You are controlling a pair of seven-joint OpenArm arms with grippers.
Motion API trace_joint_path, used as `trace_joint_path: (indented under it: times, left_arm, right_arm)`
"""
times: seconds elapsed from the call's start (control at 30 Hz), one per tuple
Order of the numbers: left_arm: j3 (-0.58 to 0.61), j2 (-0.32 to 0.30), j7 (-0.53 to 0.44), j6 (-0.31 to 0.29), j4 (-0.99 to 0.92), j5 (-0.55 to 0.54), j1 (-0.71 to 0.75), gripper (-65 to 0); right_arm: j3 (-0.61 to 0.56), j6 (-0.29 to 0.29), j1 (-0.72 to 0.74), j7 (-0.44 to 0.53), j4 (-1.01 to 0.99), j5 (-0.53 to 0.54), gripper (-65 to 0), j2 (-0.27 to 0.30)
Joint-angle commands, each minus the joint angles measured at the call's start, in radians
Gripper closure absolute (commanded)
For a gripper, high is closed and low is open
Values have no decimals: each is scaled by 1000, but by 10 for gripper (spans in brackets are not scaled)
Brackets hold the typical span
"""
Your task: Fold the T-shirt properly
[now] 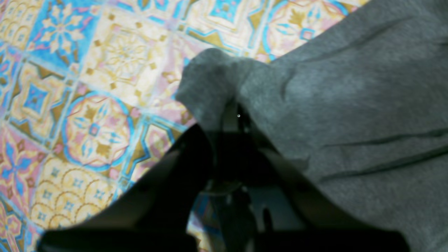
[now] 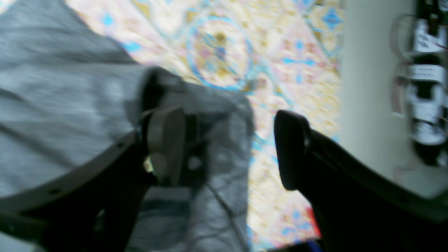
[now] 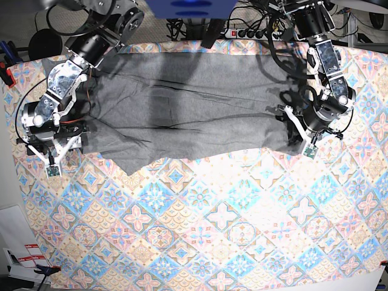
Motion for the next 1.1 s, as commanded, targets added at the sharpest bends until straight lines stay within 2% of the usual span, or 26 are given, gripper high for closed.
trace_joint_path:
  times: [0.0, 0.07, 0.27, 0.33, 0.47, 0.53, 0.77, 1.07]
  left_arm:
    - [1, -8, -19, 5, 16, -9, -12, 0]
    - [1, -8, -18, 5, 16, -9, -10, 0]
    - [1, -11, -19, 5, 16, -7, -5, 0]
    - [1, -11, -19, 5, 16, -7, -5, 0]
    - [1, -9, -19, 5, 16, -7, -5, 0]
    - [1, -9, -19, 5, 16, -7, -5, 0]
    - [1, -9, -19, 5, 16, -7, -5, 0]
    - [1, -9, -15, 5, 16, -7, -5, 0]
  right_arm:
    - [-1, -5, 23, -7, 19, 25, -397, 17]
    - [8, -5, 24, -42, 22, 74, -397, 34]
    - [99, -5, 90, -164, 19, 202, -397, 37]
    - [103, -5, 95, -219, 18, 248, -397, 67]
    - [109, -5, 95, -302, 18, 412, -397, 98]
    - [109, -5, 95, -304, 18, 487, -397, 107]
    - [169, -5, 95, -304, 7, 636, -397, 107]
    - [171, -5, 93, -304, -139, 671, -397, 107]
